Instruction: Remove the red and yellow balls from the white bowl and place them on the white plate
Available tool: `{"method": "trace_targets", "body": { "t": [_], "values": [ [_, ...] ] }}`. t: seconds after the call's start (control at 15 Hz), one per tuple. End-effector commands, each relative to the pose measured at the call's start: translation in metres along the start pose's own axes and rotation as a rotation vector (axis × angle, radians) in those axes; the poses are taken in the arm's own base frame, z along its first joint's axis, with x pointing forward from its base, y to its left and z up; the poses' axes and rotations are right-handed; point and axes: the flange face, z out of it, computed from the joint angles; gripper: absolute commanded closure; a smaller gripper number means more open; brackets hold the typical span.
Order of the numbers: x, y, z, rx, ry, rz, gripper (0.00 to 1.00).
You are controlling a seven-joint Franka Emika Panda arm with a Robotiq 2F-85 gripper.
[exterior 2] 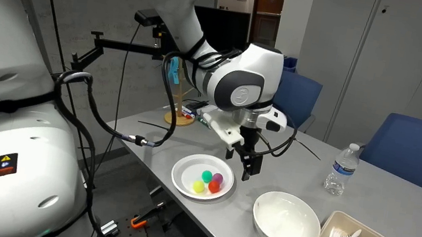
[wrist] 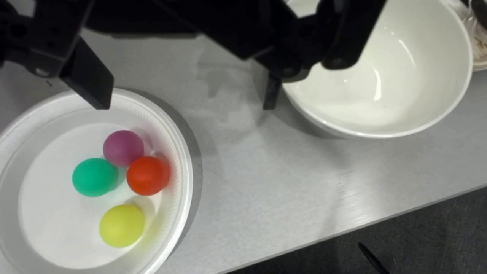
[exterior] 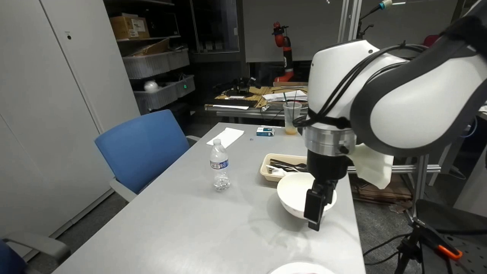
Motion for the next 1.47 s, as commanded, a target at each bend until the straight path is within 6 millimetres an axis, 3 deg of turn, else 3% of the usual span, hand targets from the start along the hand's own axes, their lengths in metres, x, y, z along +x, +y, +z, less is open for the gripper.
{"method": "trace_targets", "body": {
  "t": [0.0,0.47,0.73,0.8,0.87,1.4],
  "values": [
    [-0.01,0.01,-0.035,-0.029,0.042,0.011,0.0],
    [-0.026,0.03,-0.087,-0.006,0.132,0.046,0.0],
    [-0.035,0.04,-0.105,0.009,0.176,0.074,0.0],
    [-0.037,0.041,-0.108,0.006,0.179,0.08,0.0],
    [-0.024,0.036,-0.099,0.007,0.173,0.07,0.0],
    [-0.03,0.038,-0.103,0.008,0.183,0.075,0.0]
  ]
}}
